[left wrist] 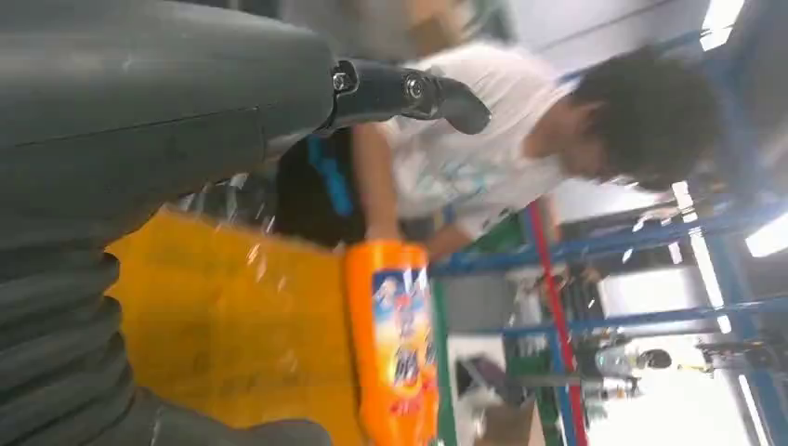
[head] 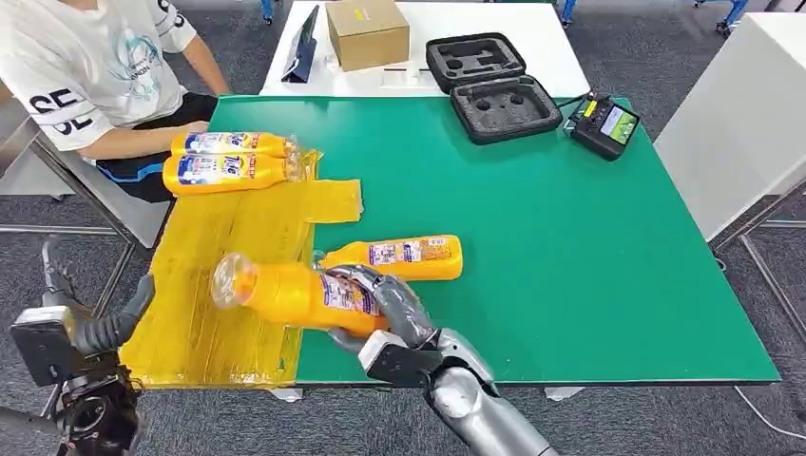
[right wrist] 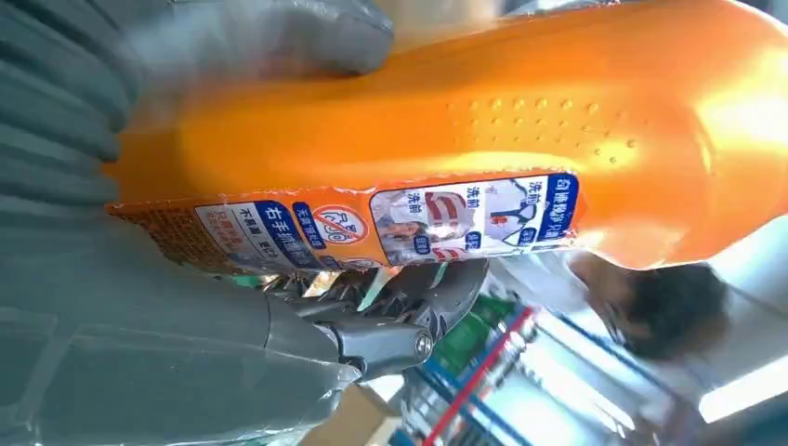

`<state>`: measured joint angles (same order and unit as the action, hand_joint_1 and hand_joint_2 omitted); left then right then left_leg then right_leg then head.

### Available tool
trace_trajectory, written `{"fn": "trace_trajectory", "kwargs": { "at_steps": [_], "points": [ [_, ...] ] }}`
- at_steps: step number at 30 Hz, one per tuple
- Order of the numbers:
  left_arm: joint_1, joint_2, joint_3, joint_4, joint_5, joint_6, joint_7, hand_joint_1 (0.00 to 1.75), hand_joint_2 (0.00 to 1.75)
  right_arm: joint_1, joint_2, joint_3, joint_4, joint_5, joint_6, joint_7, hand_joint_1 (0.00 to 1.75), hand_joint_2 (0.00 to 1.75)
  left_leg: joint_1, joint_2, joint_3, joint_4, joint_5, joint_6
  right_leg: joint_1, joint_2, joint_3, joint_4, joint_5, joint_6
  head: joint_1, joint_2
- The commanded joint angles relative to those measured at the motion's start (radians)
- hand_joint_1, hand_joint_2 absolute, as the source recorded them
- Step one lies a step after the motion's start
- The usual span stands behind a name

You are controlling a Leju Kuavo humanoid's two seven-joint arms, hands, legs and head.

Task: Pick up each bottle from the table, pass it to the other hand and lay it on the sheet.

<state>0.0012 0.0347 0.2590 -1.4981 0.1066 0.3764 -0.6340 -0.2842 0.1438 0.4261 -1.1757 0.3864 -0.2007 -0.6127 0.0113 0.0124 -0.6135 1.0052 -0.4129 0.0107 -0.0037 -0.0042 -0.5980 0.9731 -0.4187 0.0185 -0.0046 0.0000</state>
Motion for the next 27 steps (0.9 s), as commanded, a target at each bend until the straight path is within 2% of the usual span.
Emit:
{"fn": "trace_trajectory", "kwargs": {
  "at_steps": [1,3,7,11,16,22,27],
  "points": [
    [-0.015,-0.033,0.022,0.061,0.133,-0.128,0.068,0.00,1.75,0.011,0.019,-0.037,-0.024,-0.059,-0.044,-0.028,1.75,1.75,0.000,-0.001,0.002,-0.001,0.000,0.000,0.000,0.000,0.002,-0.001,-0.001,0.000,0.000,0.000],
    [-0.022,-0.024,-0.003,0.084,0.167,-0.196,0.087,0.00,1.75,0.011,0.016,-0.031,-0.015,-0.066,-0.048,-0.022,1.75,1.75,0.000,-0.003,0.004,-0.001,-0.001,0.000,0.000,-0.001,0.005,-0.001,-0.002,0.000,0.000,0.000],
    [-0.026,-0.030,-0.007,0.088,0.167,-0.192,0.087,0.00,1.75,0.011,0.014,-0.031,-0.008,-0.066,-0.047,-0.024,1.75,1.75,0.000,-0.002,0.002,-0.001,0.000,0.000,0.000,-0.001,0.002,-0.001,-0.001,0.000,0.000,0.000],
    [-0.022,-0.007,-0.089,0.086,0.218,-0.336,0.126,0.00,1.75,-0.015,0.027,-0.015,0.102,-0.066,-0.037,-0.018,1.75,1.75,0.000,-0.002,0.005,-0.002,-0.001,0.000,0.000,-0.001,0.005,-0.001,-0.002,0.000,0.000,0.000],
    [-0.001,0.013,-0.187,0.036,0.248,-0.411,0.149,0.00,1.75,-0.057,0.066,-0.009,0.263,-0.114,-0.035,-0.071,1.75,1.75,0.000,-0.002,0.004,-0.002,-0.001,0.000,0.000,-0.001,0.005,-0.002,-0.001,0.000,0.000,0.000],
    [0.030,0.015,-0.249,-0.038,0.253,-0.447,0.156,0.00,1.75,-0.077,0.085,-0.026,0.322,-0.159,-0.047,-0.085,1.75,1.75,0.000,-0.002,0.001,0.000,-0.001,0.000,0.000,0.000,0.001,-0.001,0.000,0.000,0.000,0.000],
    [0.034,0.014,-0.250,-0.043,0.253,-0.446,0.155,0.00,1.75,-0.079,0.082,-0.027,0.325,-0.161,-0.047,-0.085,1.75,1.75,0.000,-0.002,0.002,-0.001,-0.001,0.000,0.000,0.000,0.002,0.000,-0.001,0.000,0.000,0.000]
  ]
}}
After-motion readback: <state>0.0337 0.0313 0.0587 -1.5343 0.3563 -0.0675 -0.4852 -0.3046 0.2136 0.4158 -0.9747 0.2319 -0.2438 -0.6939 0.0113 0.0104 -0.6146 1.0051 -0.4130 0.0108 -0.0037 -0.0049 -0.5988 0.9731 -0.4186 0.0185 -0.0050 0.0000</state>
